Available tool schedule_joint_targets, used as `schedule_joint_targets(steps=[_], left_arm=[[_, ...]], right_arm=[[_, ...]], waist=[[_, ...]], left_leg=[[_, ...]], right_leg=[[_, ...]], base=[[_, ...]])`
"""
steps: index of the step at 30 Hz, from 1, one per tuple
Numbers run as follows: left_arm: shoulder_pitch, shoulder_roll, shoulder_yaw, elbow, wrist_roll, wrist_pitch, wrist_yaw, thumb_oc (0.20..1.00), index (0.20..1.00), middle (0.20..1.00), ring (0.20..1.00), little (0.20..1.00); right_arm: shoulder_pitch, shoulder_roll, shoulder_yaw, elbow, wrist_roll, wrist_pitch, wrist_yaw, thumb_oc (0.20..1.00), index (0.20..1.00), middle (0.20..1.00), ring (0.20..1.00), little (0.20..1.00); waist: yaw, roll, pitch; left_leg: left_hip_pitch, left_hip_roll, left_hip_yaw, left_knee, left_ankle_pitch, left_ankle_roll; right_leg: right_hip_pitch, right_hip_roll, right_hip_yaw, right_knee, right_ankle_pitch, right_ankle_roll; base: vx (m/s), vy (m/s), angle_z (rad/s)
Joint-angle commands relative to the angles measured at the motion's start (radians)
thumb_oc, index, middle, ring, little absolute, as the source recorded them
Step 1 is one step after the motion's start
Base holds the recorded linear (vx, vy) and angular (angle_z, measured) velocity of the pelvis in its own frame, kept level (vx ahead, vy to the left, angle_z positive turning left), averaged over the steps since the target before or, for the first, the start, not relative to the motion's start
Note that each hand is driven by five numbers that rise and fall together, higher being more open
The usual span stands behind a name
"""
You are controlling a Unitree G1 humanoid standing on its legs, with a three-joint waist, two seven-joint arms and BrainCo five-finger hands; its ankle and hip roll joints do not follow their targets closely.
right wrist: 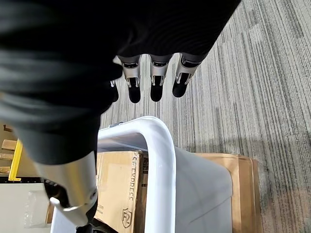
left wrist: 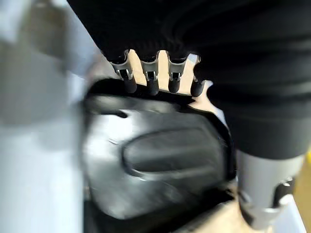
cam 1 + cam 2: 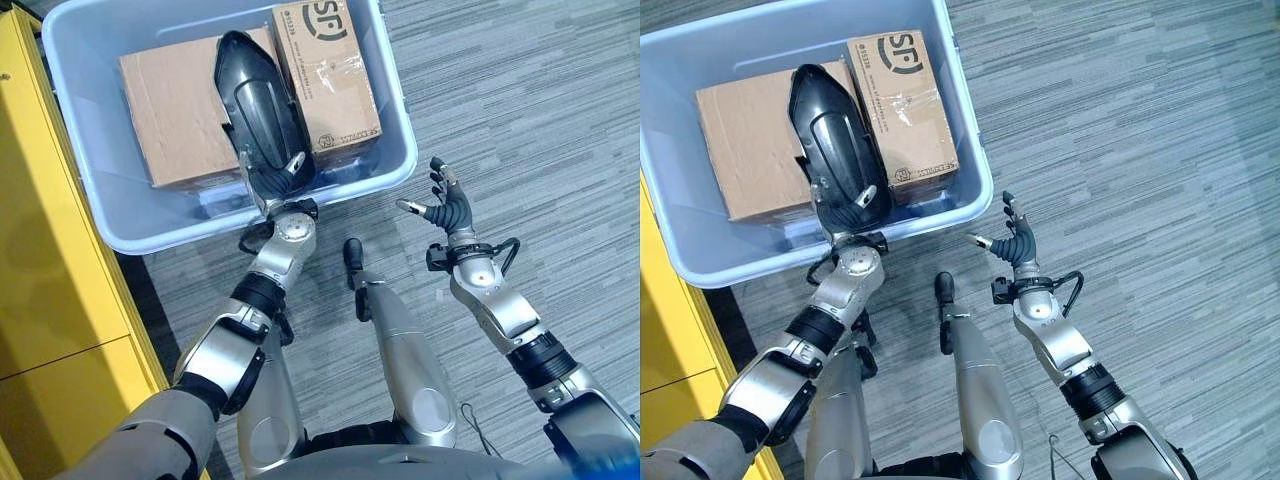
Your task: Move parts from the plastic box to the shelf.
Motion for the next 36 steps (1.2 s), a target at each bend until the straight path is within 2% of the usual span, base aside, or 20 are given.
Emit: schedule_joint_targets(steps=[1,2,4,5,6,9,13,17,18,21,22,23,24,25,26,31,32,33,35,36], left_arm=[[-0.025,0.023,0.026,-0.018,0.105,-0.029,0.179,1.000,1.000,1.000,1.000,1.000],[-0.016,0.025,0.045,-0.029,0.188,-0.050,0.294,1.000,1.000,1.000,1.000,1.000],[-0.013,0.025,0.047,-0.030,0.206,-0.055,0.313,1.000,1.000,1.000,1.000,1.000],[0.010,0.041,0.081,-0.049,0.347,-0.117,0.453,1.000,1.000,1.000,1.000,1.000],[0.017,0.046,0.085,-0.055,0.406,-0.141,0.470,1.000,1.000,1.000,1.000,1.000],[0.019,0.051,0.080,-0.067,0.457,-0.142,0.464,1.000,1.000,1.000,1.000,1.000],[0.024,0.058,0.078,-0.068,0.464,-0.151,0.434,1.000,1.000,1.000,1.000,1.000],[0.017,0.055,0.066,-0.053,0.383,-0.139,0.341,1.000,1.000,1.000,1.000,1.000],[0.015,0.055,0.064,-0.045,0.334,-0.137,0.283,1.000,1.000,1.000,1.000,1.000],[0.006,0.051,0.055,-0.034,0.265,-0.136,0.234,1.000,1.000,1.000,1.000,1.000],[0.004,0.041,0.052,-0.032,0.183,-0.142,0.200,1.000,1.000,1.000,1.000,1.000],[0.015,0.023,0.052,-0.026,0.135,-0.128,0.158,1.000,1.000,1.000,1.000,1.000],[0.007,0.023,0.051,-0.026,0.132,-0.127,0.151,1.000,1.000,1.000,1.000,1.000],[0.004,0.020,0.047,-0.024,0.120,-0.122,0.135,1.000,1.000,1.000,1.000,1.000],[0.008,0.015,0.042,-0.020,0.105,-0.111,0.124,1.000,1.000,1.000,1.000,1.000],[-0.022,0.016,0.028,-0.006,0.056,-0.076,0.086,1.000,1.000,1.000,1.000,1.000],[-0.026,0.014,0.026,-0.006,0.021,-0.085,0.083,1.000,1.000,1.000,1.000,1.000],[-0.025,0.004,0.032,-0.006,-0.084,-0.104,0.060,1.000,1.000,1.000,1.000,1.000],[-0.021,-0.008,0.037,-0.001,-0.085,-0.111,0.048,1.000,1.000,1.000,1.000,1.000],[-0.025,-0.007,0.034,-0.001,-0.082,-0.110,0.076,1.000,1.000,1.000,1.000,1.000]], right_arm=[[-0.004,0.007,-0.027,-0.068,-0.001,-0.031,-0.027,1.000,1.000,1.000,1.000,1.000],[0.011,0.006,-0.023,-0.065,0.003,-0.049,-0.035,1.000,1.000,1.000,1.000,1.000],[0.013,0.006,-0.023,-0.065,0.005,-0.052,-0.036,1.000,1.000,1.000,1.000,1.000],[0.030,0.008,-0.016,-0.042,0.010,-0.088,-0.045,1.000,1.000,1.000,1.000,1.000],[0.035,0.011,-0.009,-0.031,0.012,-0.105,-0.053,1.000,1.000,1.000,1.000,1.000],[0.038,0.014,0.001,-0.016,0.010,-0.122,-0.059,1.000,1.000,1.000,1.000,1.000],[0.037,0.016,0.010,0.001,0.013,-0.126,-0.062,1.000,1.000,1.000,1.000,1.000],[0.032,0.022,0.014,0.017,0.010,-0.136,-0.070,1.000,1.000,1.000,1.000,1.000],[0.030,0.025,0.012,0.022,0.011,-0.136,-0.069,1.000,1.000,1.000,1.000,1.000],[0.024,0.025,0.013,0.023,0.008,-0.132,-0.069,1.000,1.000,1.000,1.000,1.000],[0.022,0.028,0.011,0.021,0.006,-0.121,-0.068,1.000,1.000,1.000,1.000,1.000],[0.020,0.035,0.012,0.026,0.004,-0.109,-0.071,1.000,1.000,1.000,1.000,1.000],[0.012,0.035,0.008,0.025,0.004,-0.109,-0.071,1.000,1.000,1.000,1.000,1.000],[0.009,0.036,0.007,0.023,0.006,-0.103,-0.070,1.000,1.000,1.000,1.000,1.000],[0.015,0.037,0.009,0.023,0.007,-0.099,-0.069,1.000,1.000,1.000,1.000,1.000],[0.000,0.032,-0.006,0.007,0.015,-0.067,-0.053,1.000,1.000,1.000,1.000,1.000],[0.001,0.031,-0.008,0.003,0.015,-0.061,-0.050,1.000,1.000,1.000,1.000,1.000],[-0.001,0.028,-0.009,-0.001,0.013,-0.050,-0.044,1.000,1.000,1.000,1.000,1.000],[-0.003,0.031,-0.007,-0.005,0.013,-0.047,-0.043,1.000,1.000,1.000,1.000,1.000],[-0.005,0.030,-0.007,-0.011,0.018,-0.041,-0.046,1.000,1.000,1.000,1.000,1.000]], waist=[[0.001,-0.043,-0.024],[0.005,-0.051,-0.024],[0.006,-0.052,-0.024],[0.018,-0.053,-0.024],[0.024,-0.052,-0.024],[0.031,-0.051,-0.024],[0.035,-0.048,-0.024],[0.035,-0.047,-0.024],[0.034,-0.049,-0.024],[0.030,-0.050,-0.024],[0.029,-0.050,-0.024],[0.026,-0.050,-0.024],[0.026,-0.051,-0.024],[0.025,-0.053,-0.024],[0.022,-0.054,-0.024],[0.010,-0.064,-0.024],[0.008,-0.066,-0.024],[0.006,-0.068,-0.024],[0.006,-0.071,-0.024],[0.006,-0.075,-0.024]], left_leg=[[-0.093,0.018,-0.031,0.043,0.052,-0.006],[-0.105,0.020,-0.037,0.052,0.049,-0.009],[-0.107,0.021,-0.038,0.053,0.049,-0.009],[-0.124,0.016,-0.051,0.063,0.043,-0.011],[-0.130,0.014,-0.056,0.065,0.040,-0.011],[-0.134,0.010,-0.062,0.064,0.040,-0.010],[-0.138,0.007,-0.065,0.065,0.037,-0.008],[-0.144,0.006,-0.065,0.072,0.035,-0.006],[-0.146,0.006,-0.064,0.074,0.035,-0.006],[-0.155,0.006,-0.063,0.082,0.034,-0.006],[-0.159,0.006,-0.063,0.086,0.033,-0.005],[-0.145,0.005,-0.068,0.095,0.006,-0.012],[-0.166,0.006,-0.061,0.090,0.032,-0.004],[-0.170,0.007,-0.060,0.092,0.032,-0.004],[-0.152,0.008,-0.065,0.102,0.004,-0.011],[-0.166,0.012,-0.059,0.110,0.002,-0.013],[-0.169,0.013,-0.058,0.112,0.002,-0.013],[-0.176,0.013,-0.058,0.118,0.000,-0.013],[-0.186,0.014,-0.057,0.127,-0.002,-0.012],[-0.198,0.014,-0.057,0.139,-0.007,-0.011]], right_leg=[[0.035,-0.039,-0.048,-0.034,0.006,0.050],[0.029,-0.039,-0.052,-0.031,0.004,0.049],[0.028,-0.039,-0.053,-0.031,0.004,0.049],[0.019,-0.042,-0.058,-0.027,0.000,0.047],[0.017,-0.045,-0.062,-0.026,-0.002,0.046],[0.017,-0.046,-0.066,-0.028,-0.003,0.046],[0.015,-0.048,-0.068,-0.025,-0.006,0.045],[0.010,-0.048,-0.068,-0.023,-0.004,0.045],[0.009,-0.048,-0.069,-0.024,-0.002,0.046],[0.000,-0.048,-0.070,-0.020,-0.001,0.046],[-0.003,-0.048,-0.070,-0.017,-0.001,0.047],[0.011,-0.047,-0.067,-0.008,-0.022,0.057],[-0.011,-0.048,-0.069,-0.014,0.000,0.051],[-0.015,-0.048,-0.070,-0.012,0.001,0.052],[0.004,-0.048,-0.068,-0.004,-0.021,0.059],[-0.012,-0.047,-0.067,-0.004,-0.015,0.063],[-0.016,-0.047,-0.067,-0.003,-0.014,0.063],[-0.023,-0.045,-0.066,0.002,-0.014,0.063],[-0.033,-0.045,-0.070,0.012,-0.015,0.064],[-0.043,-0.046,-0.075,0.021,-0.016,0.064]], base=[[0.01,-0.102,0.00],[0.01,-0.084,0.10],[0.01,-0.052,0.14],[0.02,-0.053,0.06],[0.02,-0.058,0.02],[0.01,-0.009,0.07],[0.01,0.001,0.04],[0.00,0.000,0.04],[0.00,0.000,0.00],[0.00,0.000,0.00],[0.08,0.006,-0.03],[0.00,0.000,0.00],[0.00,0.000,0.00],[0.00,0.000,0.00],[0.07,0.002,0.01],[0.01,0.000,0.00],[0.00,0.000,0.00],[0.01,0.000,-0.03],[0.00,-0.003,-0.02],[0.00,-0.043,-0.01]])
